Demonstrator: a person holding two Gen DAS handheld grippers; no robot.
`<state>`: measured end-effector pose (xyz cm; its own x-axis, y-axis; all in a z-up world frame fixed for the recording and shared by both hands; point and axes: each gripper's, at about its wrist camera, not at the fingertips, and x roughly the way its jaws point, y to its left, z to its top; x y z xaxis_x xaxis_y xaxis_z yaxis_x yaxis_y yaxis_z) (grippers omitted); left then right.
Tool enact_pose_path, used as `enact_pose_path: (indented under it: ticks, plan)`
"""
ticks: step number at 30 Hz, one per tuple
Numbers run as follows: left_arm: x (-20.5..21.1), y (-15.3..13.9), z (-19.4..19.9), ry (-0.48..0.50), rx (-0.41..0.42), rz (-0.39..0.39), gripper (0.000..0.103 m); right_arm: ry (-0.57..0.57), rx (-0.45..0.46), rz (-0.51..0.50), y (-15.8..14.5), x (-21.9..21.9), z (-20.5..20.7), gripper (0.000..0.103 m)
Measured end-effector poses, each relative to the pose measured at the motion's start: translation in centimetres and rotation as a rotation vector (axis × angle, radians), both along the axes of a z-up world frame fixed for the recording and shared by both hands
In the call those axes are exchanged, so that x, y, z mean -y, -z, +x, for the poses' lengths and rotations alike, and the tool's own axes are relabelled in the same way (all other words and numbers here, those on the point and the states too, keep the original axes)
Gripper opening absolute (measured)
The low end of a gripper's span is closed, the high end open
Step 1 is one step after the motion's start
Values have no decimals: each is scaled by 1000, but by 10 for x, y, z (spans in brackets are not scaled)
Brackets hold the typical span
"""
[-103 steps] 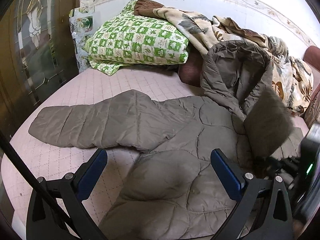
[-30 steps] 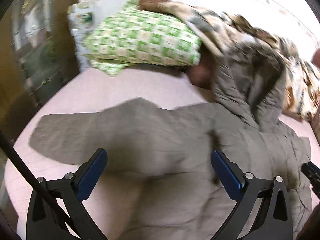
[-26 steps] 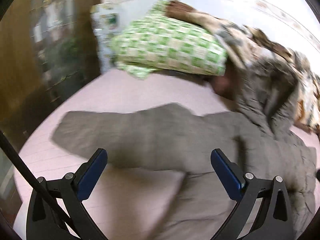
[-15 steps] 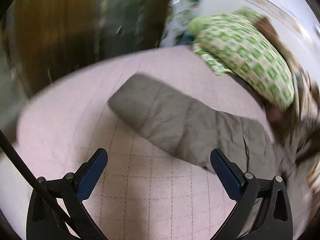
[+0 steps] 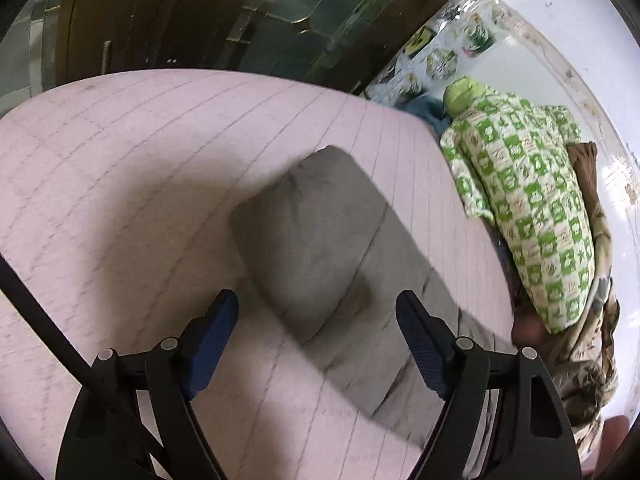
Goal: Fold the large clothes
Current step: 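Grasp the other sleeve cuff with the left gripper and lift it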
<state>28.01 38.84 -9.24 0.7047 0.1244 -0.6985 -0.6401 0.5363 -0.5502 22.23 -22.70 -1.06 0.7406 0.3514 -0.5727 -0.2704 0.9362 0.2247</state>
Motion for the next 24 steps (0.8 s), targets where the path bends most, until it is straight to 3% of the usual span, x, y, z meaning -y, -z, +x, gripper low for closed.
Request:
enact_pose_path:
  ticks: [3, 4, 5, 6, 7, 14, 18, 24]
  plan:
    - [4, 3, 13, -22, -3, 64, 78, -1, -7, -12, 4, -2, 3, 62]
    - [4, 3, 17, -22, -13, 83, 63, 2, -8, -15, 5, -3, 3, 62]
    - [4, 3, 21, -24, -30, 100, 35, 3, -11, -15, 6, -3, 3, 62]
    - [3, 5, 23, -15, -34, 90, 20, 4, -14, -13, 7, -2, 4, 62]
    - [0, 6, 24, -8, -26, 71, 14, 7, -16, -12, 7, -2, 4, 62]
    - [11, -23, 19, 4, 19, 133, 13, 27, -16, 12, 7, 3, 6, 62]
    - [30, -65, 13, 42, 116, 185, 12, 43, -11, 37, 5, 9, 4, 62]
    - [103, -142, 7, 184, 288, 310, 12, 87, -5, 90, 1, 27, 2, 62]
